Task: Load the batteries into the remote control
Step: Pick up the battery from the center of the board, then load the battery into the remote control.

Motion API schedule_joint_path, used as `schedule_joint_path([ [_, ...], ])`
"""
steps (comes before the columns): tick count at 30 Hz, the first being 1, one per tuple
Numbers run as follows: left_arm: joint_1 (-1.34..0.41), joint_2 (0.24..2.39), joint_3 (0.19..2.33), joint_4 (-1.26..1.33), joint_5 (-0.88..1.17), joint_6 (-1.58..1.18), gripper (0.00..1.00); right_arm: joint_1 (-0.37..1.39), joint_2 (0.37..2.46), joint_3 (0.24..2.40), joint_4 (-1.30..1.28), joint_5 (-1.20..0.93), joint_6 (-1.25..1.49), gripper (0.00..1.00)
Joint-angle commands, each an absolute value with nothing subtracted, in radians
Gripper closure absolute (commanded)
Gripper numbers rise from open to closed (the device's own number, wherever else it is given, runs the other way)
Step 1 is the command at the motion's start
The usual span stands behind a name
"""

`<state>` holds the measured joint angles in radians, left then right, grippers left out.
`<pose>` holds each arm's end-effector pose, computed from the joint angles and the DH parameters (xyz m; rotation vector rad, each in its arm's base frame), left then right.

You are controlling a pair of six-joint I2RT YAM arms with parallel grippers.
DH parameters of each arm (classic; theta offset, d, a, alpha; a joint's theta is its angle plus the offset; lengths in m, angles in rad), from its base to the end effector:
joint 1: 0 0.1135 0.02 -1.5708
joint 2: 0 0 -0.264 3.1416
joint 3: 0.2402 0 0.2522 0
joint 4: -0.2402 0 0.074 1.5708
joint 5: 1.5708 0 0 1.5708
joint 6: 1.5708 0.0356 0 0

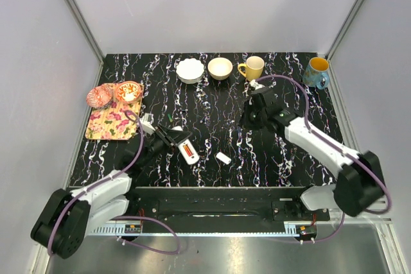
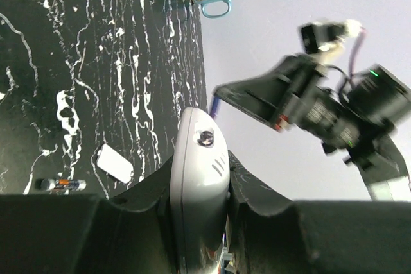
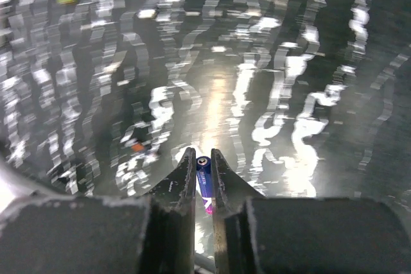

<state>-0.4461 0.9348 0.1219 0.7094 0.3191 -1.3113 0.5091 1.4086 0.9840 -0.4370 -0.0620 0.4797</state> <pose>0.1597 -0.0888 0.1781 -0.5512 1.8570 -1.5274 0.2579 0.1465 0.2447 -0.0654 2.4978 0.5071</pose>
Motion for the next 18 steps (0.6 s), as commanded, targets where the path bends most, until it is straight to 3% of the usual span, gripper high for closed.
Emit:
schedule_joint_path([
  [1, -0.454, 1.012, 0.21, 0.874, 0.344, -1.342, 1.0, 0.649, 1.261, 1.017, -0.414, -0.031, 0.489, 1.0],
  [6, -0.483, 1.139, 0.273, 0.943, 0.348, -1.381, 1.0, 0.871, 1.186, 1.019, -0.365, 0.103, 0.494, 1.0],
  [18, -0.56, 1.382, 0.33, 1.266, 0.368, -1.479, 1.0, 0.973, 1.167, 1.063, -0.256, 0.166, 0.439, 1.0],
])
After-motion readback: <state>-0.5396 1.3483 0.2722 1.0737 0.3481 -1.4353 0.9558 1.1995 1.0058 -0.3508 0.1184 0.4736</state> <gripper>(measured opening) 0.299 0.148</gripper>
